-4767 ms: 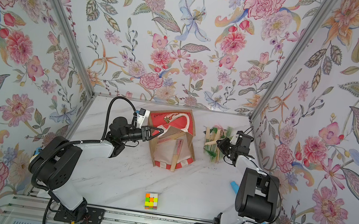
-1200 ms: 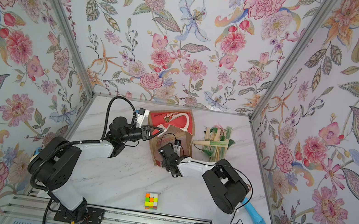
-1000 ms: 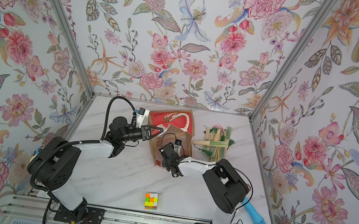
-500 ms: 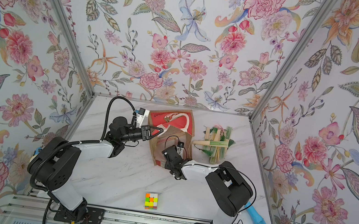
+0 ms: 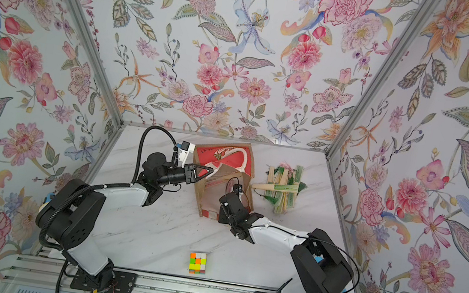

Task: Take out the folding fans from the tote bags
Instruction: Pick up the folding fan from the canvas bag.

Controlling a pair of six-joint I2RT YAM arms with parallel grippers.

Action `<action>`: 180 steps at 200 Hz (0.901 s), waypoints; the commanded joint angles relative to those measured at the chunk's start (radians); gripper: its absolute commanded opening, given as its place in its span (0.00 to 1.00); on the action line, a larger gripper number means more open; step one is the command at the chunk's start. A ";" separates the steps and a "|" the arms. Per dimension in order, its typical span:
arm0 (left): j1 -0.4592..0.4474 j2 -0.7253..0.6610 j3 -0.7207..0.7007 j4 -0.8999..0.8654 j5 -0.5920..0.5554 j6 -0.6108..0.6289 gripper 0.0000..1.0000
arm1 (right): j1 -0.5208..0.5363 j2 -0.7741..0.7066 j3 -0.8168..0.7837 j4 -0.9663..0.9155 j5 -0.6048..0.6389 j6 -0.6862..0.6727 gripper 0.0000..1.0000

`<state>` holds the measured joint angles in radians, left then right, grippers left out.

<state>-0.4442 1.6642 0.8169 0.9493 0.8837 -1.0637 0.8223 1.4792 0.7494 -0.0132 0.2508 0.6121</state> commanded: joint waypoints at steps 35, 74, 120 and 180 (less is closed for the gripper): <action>0.010 -0.017 -0.009 0.060 0.012 -0.045 0.00 | -0.018 -0.263 -0.100 -0.048 -0.112 -0.072 0.09; 0.017 -0.017 -0.007 0.073 0.012 -0.054 0.00 | -0.043 -0.408 -0.116 -0.217 -0.281 -0.070 0.09; 0.022 0.006 -0.004 0.146 0.010 -0.106 0.00 | -0.032 -0.682 -0.173 -0.380 -0.312 0.012 0.09; 0.035 0.009 -0.005 0.169 0.007 -0.127 0.00 | -0.162 -1.112 -0.194 -0.474 -0.328 0.065 0.12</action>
<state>-0.4213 1.6653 0.8162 1.0519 0.8833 -1.1687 0.7185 0.4759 0.5434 -0.4263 -0.0586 0.6533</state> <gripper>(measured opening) 0.070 0.234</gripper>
